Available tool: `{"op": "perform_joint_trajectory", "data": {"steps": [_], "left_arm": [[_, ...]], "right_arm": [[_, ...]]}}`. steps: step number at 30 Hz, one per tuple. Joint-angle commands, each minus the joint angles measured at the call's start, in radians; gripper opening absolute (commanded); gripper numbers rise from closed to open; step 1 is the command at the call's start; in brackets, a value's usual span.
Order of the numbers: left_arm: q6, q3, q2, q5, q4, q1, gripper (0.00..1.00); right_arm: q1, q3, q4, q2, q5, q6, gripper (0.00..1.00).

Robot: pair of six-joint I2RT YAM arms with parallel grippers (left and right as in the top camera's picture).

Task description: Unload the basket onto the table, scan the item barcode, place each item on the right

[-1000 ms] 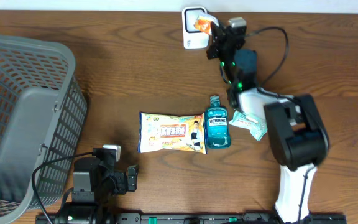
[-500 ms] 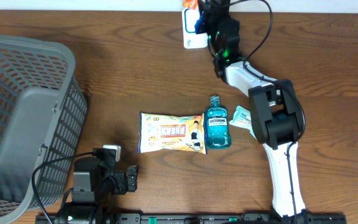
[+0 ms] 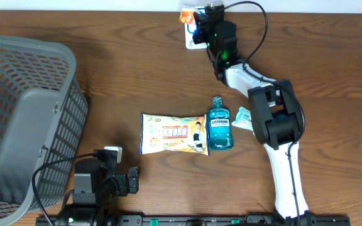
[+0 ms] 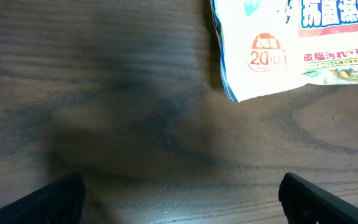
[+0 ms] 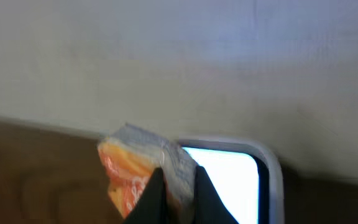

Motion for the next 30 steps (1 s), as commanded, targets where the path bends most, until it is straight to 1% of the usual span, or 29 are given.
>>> {"op": "perform_joint_trajectory", "data": {"steps": [1, 3, 5, 7, 9, 10, 12, 16, 18, 19, 21, 23, 24, 26, 30], "left_arm": [[0.006, 0.005, -0.002, 0.008, 0.001, 0.002, 0.99], [0.006, 0.005, -0.002, 0.008, 0.0, 0.002, 0.99], [0.006, 0.005, -0.002, 0.008, 0.0, 0.002, 1.0], [0.006, 0.005, -0.002, 0.008, 0.001, 0.002, 0.99], [0.006, 0.005, -0.002, 0.008, 0.0, 0.002, 0.99], [0.006, 0.005, -0.002, 0.008, 0.0, 0.002, 0.99], [0.006, 0.005, -0.002, 0.008, 0.0, 0.002, 0.99], [0.006, 0.005, -0.002, 0.008, 0.0, 0.002, 0.99], [0.006, 0.005, -0.002, 0.008, 0.001, 0.002, 0.99], [0.006, 0.005, -0.002, 0.008, 0.001, 0.002, 0.99], [0.006, 0.005, -0.002, 0.008, 0.001, 0.002, 0.99], [0.006, 0.005, -0.002, 0.008, 0.001, 0.002, 0.99], [0.006, 0.005, -0.002, 0.008, 0.0, 0.002, 0.99], [0.006, 0.005, -0.002, 0.008, 0.001, 0.002, 0.99], [0.006, 0.005, -0.002, 0.008, 0.001, 0.002, 0.99]], "right_arm": [[-0.039, 0.018, -0.112, -0.164, -0.04, -0.038, 0.01], [-0.056, 0.018, -0.247, -0.243, -0.023, -0.104, 0.01], [-0.071, 0.018, -0.415, -0.344, 0.084, -0.166, 0.01], [-0.081, 0.018, -0.547, -0.427, 0.238, -0.214, 0.01], [-0.093, 0.018, -0.689, -0.525, 0.479, -0.272, 0.01], [-0.098, 0.018, -0.726, -0.551, 0.547, -0.286, 0.01], [-0.126, 0.018, -0.824, -0.615, 0.766, -0.325, 0.01], [-0.22, 0.018, -0.95, -0.65, 1.046, -0.333, 0.01], [-0.296, 0.018, -1.042, -0.644, 1.066, -0.322, 0.02], [-0.328, 0.018, -1.087, -0.639, 1.057, -0.289, 0.02], [-0.411, 0.018, -1.195, -0.618, 1.016, -0.174, 0.01], [-0.492, 0.017, -1.268, -0.584, 0.965, -0.092, 0.02], [-0.563, 0.016, -1.31, -0.544, 0.911, -0.037, 0.02], [-0.634, 0.015, -1.341, -0.493, 0.854, -0.009, 0.02], [-0.759, 0.015, -1.374, -0.378, 0.793, -0.007, 0.01]]}}
